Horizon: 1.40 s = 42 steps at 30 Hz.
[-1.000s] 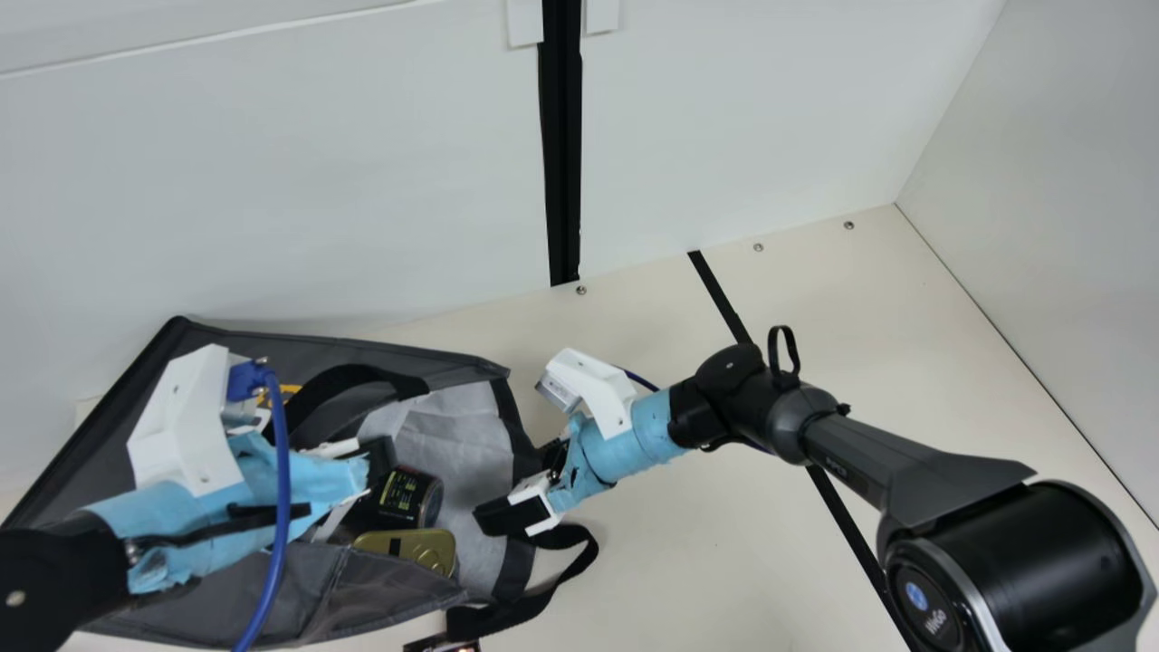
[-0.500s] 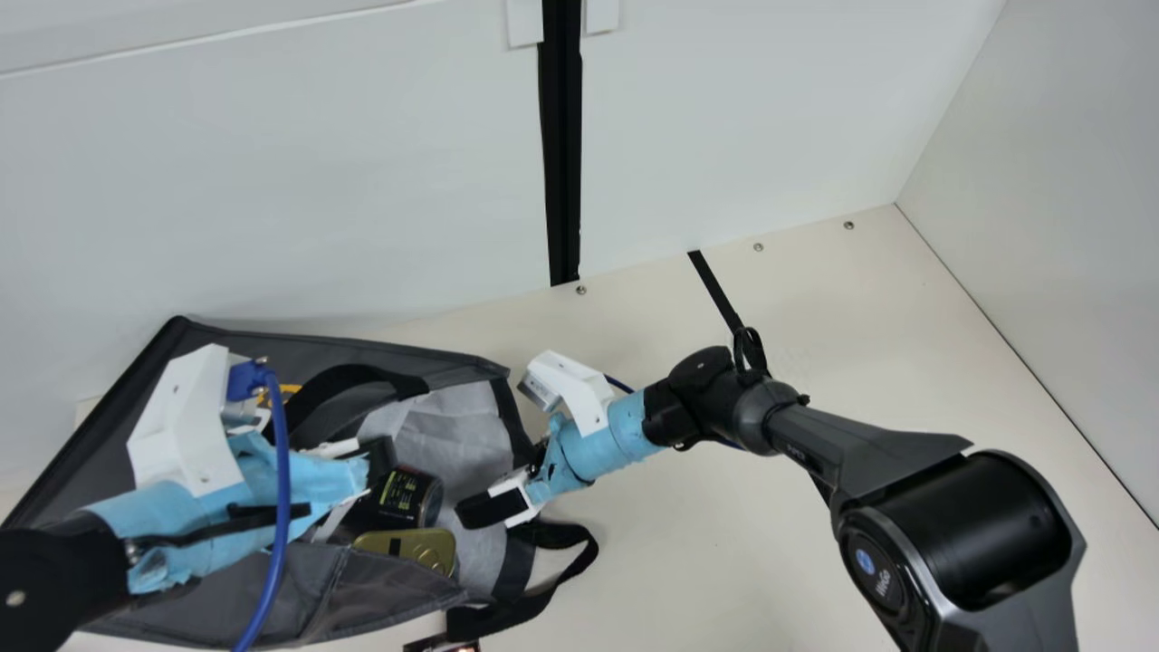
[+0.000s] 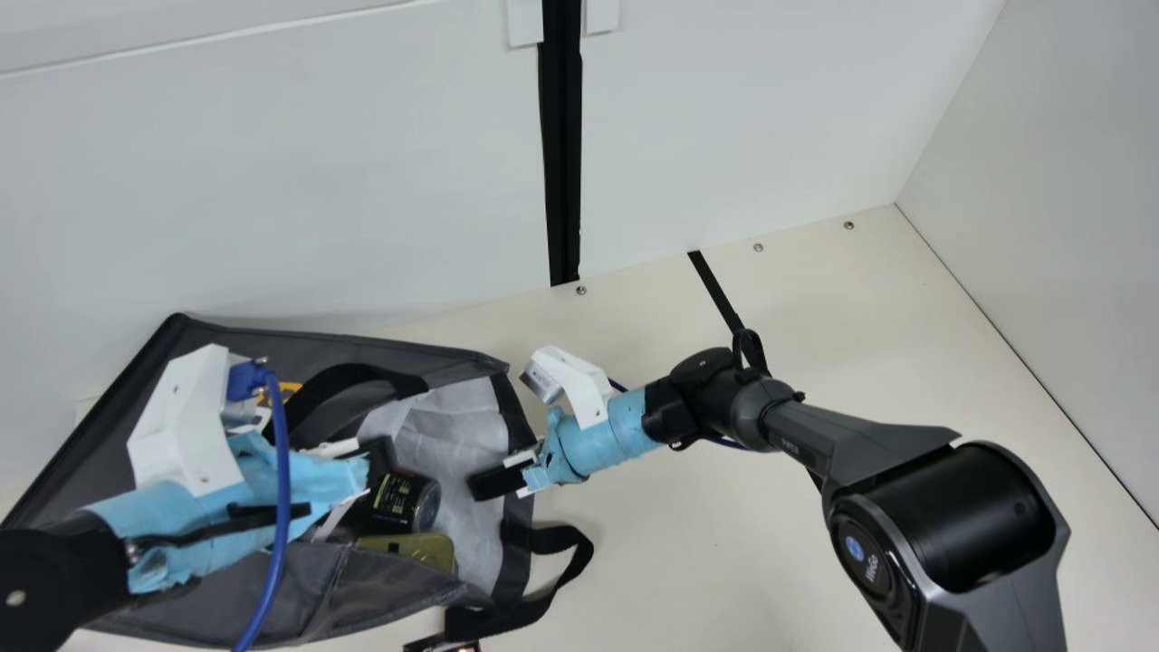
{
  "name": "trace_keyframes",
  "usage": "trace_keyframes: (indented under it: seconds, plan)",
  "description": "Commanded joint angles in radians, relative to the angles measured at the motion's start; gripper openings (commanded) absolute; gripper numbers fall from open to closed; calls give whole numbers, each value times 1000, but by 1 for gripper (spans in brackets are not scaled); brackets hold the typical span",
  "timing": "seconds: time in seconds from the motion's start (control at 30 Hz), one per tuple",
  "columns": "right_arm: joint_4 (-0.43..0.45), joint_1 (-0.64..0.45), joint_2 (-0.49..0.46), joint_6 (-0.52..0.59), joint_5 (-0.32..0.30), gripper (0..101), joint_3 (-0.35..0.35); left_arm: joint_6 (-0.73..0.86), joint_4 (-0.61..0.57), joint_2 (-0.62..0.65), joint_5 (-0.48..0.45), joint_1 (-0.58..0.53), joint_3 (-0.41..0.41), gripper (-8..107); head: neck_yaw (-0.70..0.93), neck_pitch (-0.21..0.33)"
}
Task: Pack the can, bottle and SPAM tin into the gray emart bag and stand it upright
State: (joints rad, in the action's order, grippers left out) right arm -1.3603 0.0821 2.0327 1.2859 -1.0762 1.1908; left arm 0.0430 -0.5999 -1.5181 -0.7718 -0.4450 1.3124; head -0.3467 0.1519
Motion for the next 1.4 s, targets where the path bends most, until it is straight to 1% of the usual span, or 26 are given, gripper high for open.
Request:
trace_keyframes:
  seconds: [0.0,0.2,0.4,0.43,0.63,0.93,1.17,1.37]
  plan:
    - [-17,-4,-9,-9,-16,0,-5,0,0,0,0,0,0,-8,-2,23]
    - [-44,-27,-53,-45,-63,0,-27,0,0,0,0,0,0,-8,-2,23]
    - [-33,-69,-113,-79,-130,0,-49,0,0,0,0,0,0,-8,-2,23]
    - [-32,-79,-123,-87,-143,0,-52,-4,3,24,-2,-1,-21,-8,-2,23]
    - [-89,-68,-176,-138,-144,0,-82,34,-26,18,-7,2,-3,-8,-2,23]
    - [-146,-57,-274,-236,-144,0,-86,91,-45,-11,-23,15,83,-8,-2,23]
    - [-178,-49,-347,-310,-144,0,-75,92,-11,-22,-51,19,160,-8,-2,23]
    - [-203,-45,-410,-367,-144,0,-62,61,49,-14,-71,13,214,-8,-2,23]
